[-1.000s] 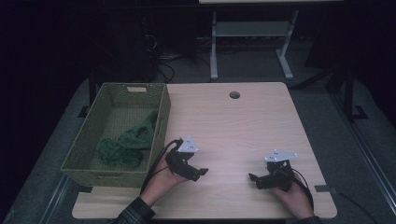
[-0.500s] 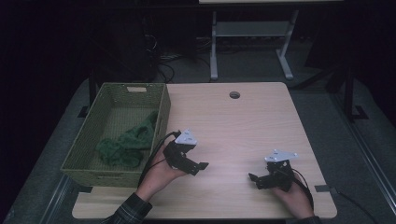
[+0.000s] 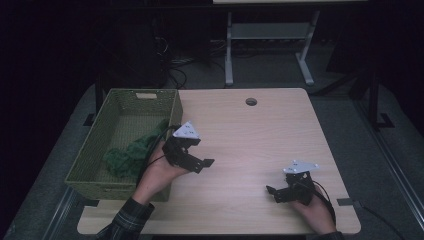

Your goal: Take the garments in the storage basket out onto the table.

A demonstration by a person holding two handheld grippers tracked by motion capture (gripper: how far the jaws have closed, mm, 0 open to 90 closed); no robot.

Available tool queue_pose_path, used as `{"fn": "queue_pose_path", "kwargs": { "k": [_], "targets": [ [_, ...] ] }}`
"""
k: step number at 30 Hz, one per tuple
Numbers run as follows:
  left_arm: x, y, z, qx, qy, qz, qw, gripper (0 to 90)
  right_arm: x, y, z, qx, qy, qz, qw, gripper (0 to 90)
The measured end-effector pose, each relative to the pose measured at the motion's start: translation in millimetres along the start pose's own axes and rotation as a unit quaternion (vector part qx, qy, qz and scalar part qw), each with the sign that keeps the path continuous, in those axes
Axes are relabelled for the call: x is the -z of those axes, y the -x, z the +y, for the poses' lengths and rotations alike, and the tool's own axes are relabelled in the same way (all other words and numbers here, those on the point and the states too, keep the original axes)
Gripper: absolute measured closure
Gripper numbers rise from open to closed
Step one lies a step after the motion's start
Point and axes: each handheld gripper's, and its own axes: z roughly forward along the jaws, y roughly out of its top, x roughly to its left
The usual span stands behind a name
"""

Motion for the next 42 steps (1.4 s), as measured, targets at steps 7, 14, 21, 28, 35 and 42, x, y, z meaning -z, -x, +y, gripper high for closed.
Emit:
{"fn": "queue_pose_path", "kwargs": {
  "k": [7,14,21,28,35,42],
  "targets": [
    [22.4,-17.0,-1.6,0.006,0.002,0.014,0.9999,18.2,-0.1,0.0,0.0,0.000,0.000,0.001,1.0000,1.8],
    [50.6,-40.1,-13.4,0.027,0.011,0.047,0.9985,20.9,-0.1,0.0,0.0,0.000,0.000,0.001,1.0000,1.8],
    [68.2,-57.0,-25.3,0.043,0.012,0.069,0.9966,26.6,-0.1,0.0,0.0,0.000,0.000,0.001,1.0000,1.8],
    [81.8,-74.2,-43.6,0.058,-0.008,0.096,0.9936,32.3,-0.1,0.1,0.0,0.001,0.001,0.001,1.0000,1.8],
    [79.9,-85.3,-62.0,0.057,-0.048,0.106,0.9915,33.9,-0.1,-0.1,0.0,0.001,0.000,0.001,1.0000,1.8],
    [69.5,-92.7,-81.3,0.061,-0.091,0.101,0.9888,35.6,-0.1,0.0,0.0,0.002,0.000,0.001,1.0000,1.8]
  ]
}}
